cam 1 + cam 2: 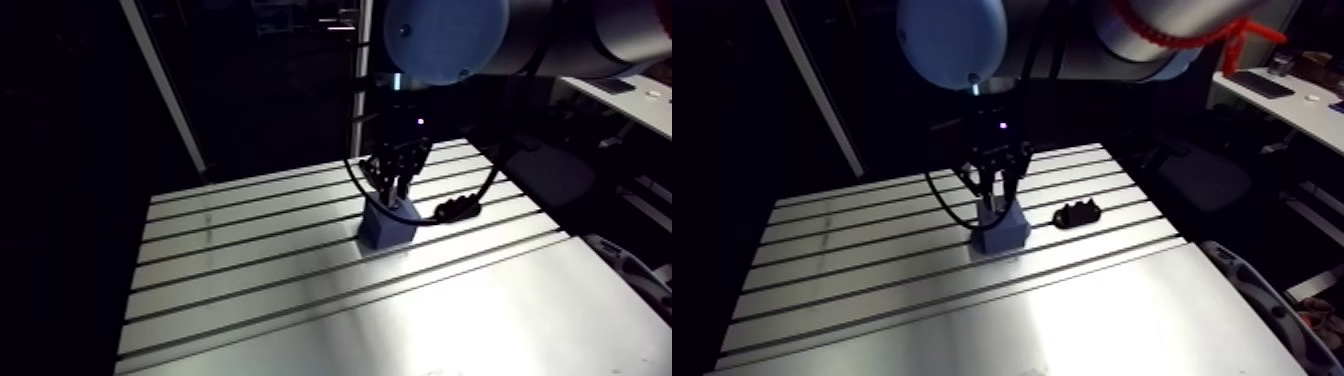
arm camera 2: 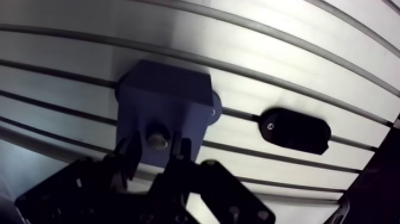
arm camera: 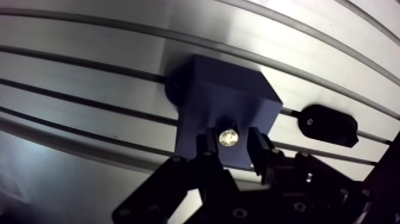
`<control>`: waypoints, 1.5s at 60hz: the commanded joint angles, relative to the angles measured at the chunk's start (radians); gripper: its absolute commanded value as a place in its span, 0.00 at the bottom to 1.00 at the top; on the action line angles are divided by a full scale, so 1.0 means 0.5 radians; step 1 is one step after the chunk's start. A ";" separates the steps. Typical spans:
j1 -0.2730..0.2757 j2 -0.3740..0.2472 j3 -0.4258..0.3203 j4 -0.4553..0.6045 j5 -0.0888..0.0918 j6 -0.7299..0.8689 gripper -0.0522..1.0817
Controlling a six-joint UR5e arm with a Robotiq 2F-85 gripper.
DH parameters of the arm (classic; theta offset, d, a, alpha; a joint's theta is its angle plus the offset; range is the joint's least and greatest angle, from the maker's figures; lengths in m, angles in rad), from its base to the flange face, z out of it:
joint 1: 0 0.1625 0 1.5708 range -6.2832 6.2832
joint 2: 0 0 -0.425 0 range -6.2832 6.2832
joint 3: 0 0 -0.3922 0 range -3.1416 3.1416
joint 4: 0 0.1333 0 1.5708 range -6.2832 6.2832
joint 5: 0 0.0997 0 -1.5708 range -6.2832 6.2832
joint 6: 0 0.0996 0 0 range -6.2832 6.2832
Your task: Pick up the M10 bolt and insert it into the hex recess until seated.
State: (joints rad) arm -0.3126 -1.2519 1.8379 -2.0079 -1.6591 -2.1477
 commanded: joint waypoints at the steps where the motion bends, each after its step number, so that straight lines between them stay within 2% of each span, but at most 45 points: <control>1: 0.002 0.002 0.004 0.002 0.001 -0.017 0.57; 90: -0.001 0.024 0.004 0.001 -0.006 -0.032 0.63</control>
State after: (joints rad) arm -0.3124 -1.2405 1.8416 -2.0073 -1.6607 -2.1605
